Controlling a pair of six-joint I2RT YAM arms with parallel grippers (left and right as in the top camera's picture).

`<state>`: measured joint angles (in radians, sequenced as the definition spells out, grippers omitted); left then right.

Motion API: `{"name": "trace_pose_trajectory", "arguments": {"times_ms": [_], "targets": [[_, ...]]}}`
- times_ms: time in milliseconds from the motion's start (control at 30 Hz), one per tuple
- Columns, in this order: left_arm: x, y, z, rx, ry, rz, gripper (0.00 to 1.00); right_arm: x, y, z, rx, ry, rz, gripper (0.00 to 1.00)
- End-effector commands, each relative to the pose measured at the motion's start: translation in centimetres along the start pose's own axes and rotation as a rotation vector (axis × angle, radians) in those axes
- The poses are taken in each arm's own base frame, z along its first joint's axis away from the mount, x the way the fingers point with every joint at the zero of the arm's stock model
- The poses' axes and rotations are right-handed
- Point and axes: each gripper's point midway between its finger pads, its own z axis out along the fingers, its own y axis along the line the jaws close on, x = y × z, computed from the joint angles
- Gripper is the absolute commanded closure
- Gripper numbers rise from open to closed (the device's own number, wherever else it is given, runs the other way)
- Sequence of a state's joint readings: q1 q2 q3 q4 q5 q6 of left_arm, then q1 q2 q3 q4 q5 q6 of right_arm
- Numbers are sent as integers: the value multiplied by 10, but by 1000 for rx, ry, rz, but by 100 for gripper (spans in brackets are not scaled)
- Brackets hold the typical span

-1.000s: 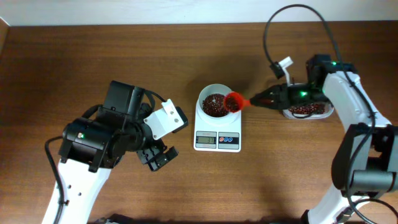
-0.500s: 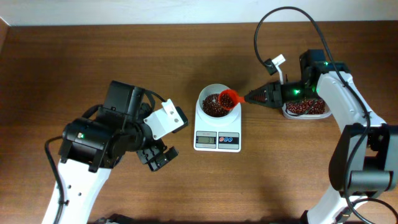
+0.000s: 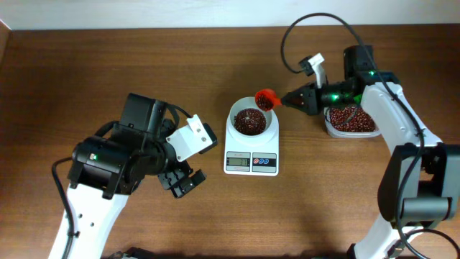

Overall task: Scoop and weigh 50g on scale
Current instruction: 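Carry the filled scoop with the right gripper over the scale bowl, then tilt the scoop gradually with the right gripper, trickling beans into the bowl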

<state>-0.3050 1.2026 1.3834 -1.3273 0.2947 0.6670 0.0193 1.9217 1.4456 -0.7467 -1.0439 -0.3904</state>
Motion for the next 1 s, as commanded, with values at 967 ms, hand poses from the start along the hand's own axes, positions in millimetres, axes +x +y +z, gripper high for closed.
{"name": "trace_pose_trajectory", "arguments": {"times_ms": [967], "targets": [[-3, 4, -4, -16, -11, 14, 1, -16, 30, 11, -85, -18, -181, 96]]}}
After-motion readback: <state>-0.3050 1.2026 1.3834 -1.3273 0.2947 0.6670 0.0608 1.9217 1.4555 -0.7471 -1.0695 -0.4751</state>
